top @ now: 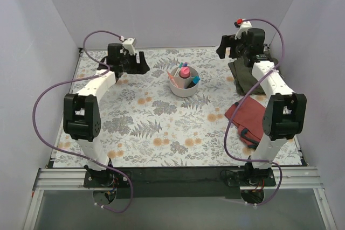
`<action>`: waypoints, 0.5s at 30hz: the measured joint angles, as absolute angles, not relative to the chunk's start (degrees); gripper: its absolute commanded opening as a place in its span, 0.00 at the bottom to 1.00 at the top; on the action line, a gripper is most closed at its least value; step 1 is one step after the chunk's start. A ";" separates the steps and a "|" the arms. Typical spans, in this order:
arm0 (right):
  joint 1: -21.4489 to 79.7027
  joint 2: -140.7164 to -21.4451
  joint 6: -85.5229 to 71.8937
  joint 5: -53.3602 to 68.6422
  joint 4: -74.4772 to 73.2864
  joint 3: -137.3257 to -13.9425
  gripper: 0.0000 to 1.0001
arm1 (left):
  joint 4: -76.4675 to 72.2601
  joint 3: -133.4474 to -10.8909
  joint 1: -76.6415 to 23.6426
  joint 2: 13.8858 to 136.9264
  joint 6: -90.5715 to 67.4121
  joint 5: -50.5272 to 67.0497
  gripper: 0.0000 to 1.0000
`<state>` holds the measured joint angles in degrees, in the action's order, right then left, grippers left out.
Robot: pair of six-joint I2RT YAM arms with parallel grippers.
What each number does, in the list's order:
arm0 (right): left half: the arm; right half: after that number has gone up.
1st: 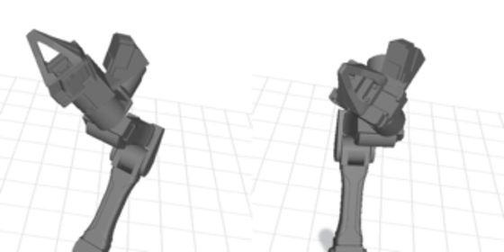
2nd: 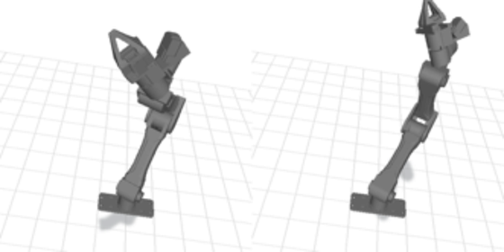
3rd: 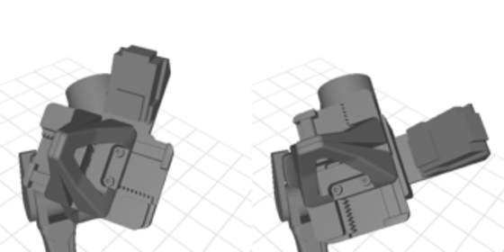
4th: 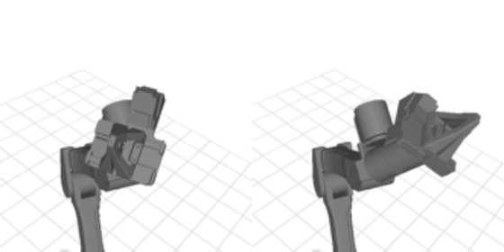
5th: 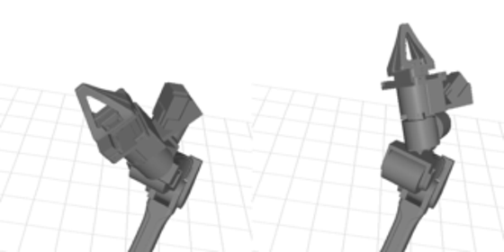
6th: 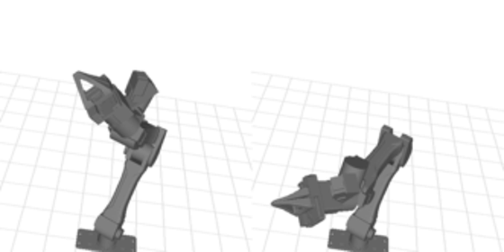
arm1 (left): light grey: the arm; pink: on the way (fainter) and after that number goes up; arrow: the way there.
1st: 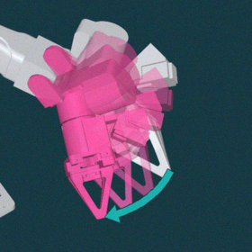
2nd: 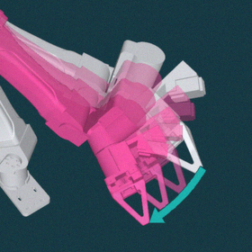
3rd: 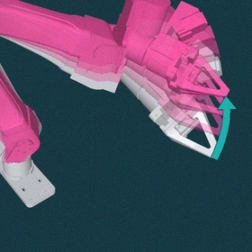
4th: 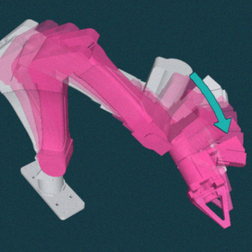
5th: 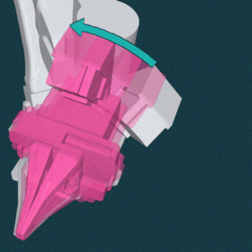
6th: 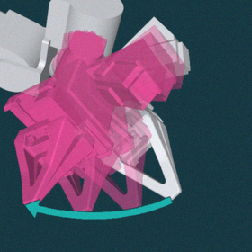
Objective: Sort the stationery into containers
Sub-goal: Reset both arms
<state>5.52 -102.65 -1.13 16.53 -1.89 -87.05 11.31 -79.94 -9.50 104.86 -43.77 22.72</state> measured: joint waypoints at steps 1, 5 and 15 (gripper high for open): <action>5.30 -102.32 -0.58 13.67 -4.03 -87.09 0.98 | 10.81 -79.57 -8.36 103.42 -43.75 22.09 0.74; 5.26 -100.82 3.27 -1.30 -13.34 -85.27 0.98 | 8.43 -78.37 -5.78 98.61 -42.70 18.24 0.76; 5.26 -89.43 7.90 -14.37 -21.30 -75.61 0.98 | 6.90 -70.50 -6.35 90.08 -41.10 13.69 0.76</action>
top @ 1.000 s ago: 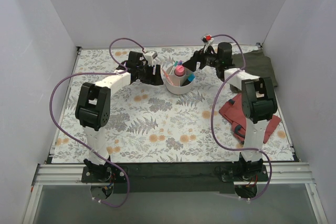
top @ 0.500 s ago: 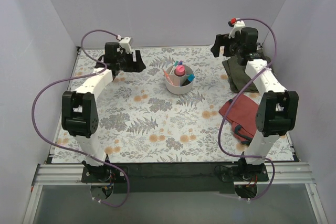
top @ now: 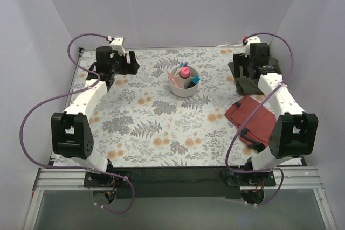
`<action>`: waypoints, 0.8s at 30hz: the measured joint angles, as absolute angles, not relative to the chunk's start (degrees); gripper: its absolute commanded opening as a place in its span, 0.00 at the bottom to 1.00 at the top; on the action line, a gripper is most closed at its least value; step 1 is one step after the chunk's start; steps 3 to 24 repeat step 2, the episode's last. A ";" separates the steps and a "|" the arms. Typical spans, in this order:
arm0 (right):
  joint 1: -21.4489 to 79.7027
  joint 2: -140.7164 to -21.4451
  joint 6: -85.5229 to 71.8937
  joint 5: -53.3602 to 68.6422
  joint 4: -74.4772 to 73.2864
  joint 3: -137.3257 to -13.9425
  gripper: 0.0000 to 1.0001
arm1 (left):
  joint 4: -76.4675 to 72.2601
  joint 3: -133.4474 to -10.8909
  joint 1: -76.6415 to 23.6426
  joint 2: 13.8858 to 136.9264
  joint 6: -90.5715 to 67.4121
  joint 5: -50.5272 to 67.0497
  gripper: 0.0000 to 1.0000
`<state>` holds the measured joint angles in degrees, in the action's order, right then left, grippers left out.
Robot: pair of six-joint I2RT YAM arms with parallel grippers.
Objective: Sort the stationery into containers
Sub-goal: Reset both arms
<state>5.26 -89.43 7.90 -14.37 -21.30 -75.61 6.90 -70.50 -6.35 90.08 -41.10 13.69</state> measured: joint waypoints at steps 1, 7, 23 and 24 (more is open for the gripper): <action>5.26 -88.07 7.92 -14.50 -21.26 -75.18 0.98 | 6.90 -69.71 -6.35 89.62 -41.21 13.54 0.76; 5.26 -86.94 7.95 -14.59 -21.37 -74.85 0.98 | 6.83 -69.06 -6.35 89.30 -41.45 13.43 0.76; 5.26 -86.94 7.95 -14.59 -21.37 -74.85 0.98 | 6.83 -69.06 -6.35 89.30 -41.45 13.43 0.76; 5.26 -86.94 7.95 -14.59 -21.37 -74.85 0.98 | 6.83 -69.06 -6.35 89.30 -41.45 13.43 0.76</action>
